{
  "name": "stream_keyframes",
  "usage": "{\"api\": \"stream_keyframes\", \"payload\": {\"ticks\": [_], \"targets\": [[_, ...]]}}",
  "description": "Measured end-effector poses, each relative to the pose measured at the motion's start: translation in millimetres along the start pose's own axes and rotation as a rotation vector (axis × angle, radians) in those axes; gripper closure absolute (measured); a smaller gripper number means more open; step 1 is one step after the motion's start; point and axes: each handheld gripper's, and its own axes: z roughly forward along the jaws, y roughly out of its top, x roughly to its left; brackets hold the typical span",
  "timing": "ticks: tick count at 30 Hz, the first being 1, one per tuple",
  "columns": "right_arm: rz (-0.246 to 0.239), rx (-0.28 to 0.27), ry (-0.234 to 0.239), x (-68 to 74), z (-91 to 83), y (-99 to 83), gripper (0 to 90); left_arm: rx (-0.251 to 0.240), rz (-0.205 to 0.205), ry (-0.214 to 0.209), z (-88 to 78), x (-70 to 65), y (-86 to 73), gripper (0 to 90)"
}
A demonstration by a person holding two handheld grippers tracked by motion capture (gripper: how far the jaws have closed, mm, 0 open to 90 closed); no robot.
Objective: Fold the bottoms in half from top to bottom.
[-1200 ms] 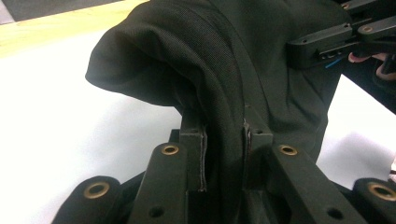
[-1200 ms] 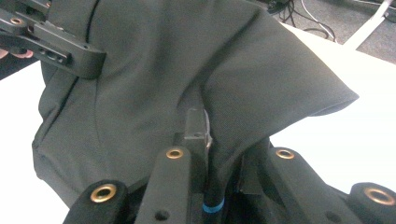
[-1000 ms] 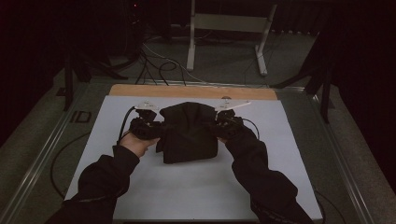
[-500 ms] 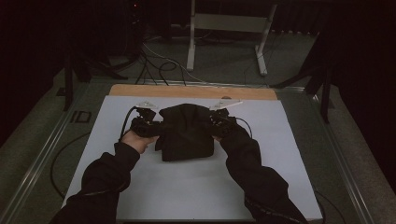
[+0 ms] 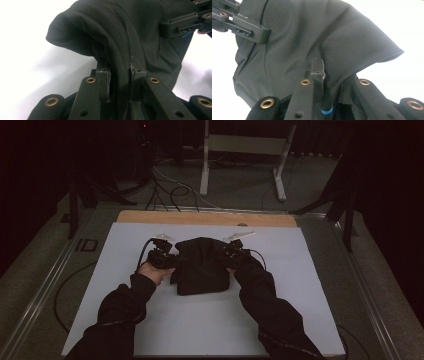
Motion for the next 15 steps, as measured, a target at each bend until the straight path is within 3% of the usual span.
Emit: {"api": "stream_keyframes", "payload": {"ticks": [15], "targets": [[0.006,0.045,-0.046,-9.7,24.7,-5.4,78.0,0.027,-0.029,0.011,25.9,18.7,-4.7,75.0]]}}
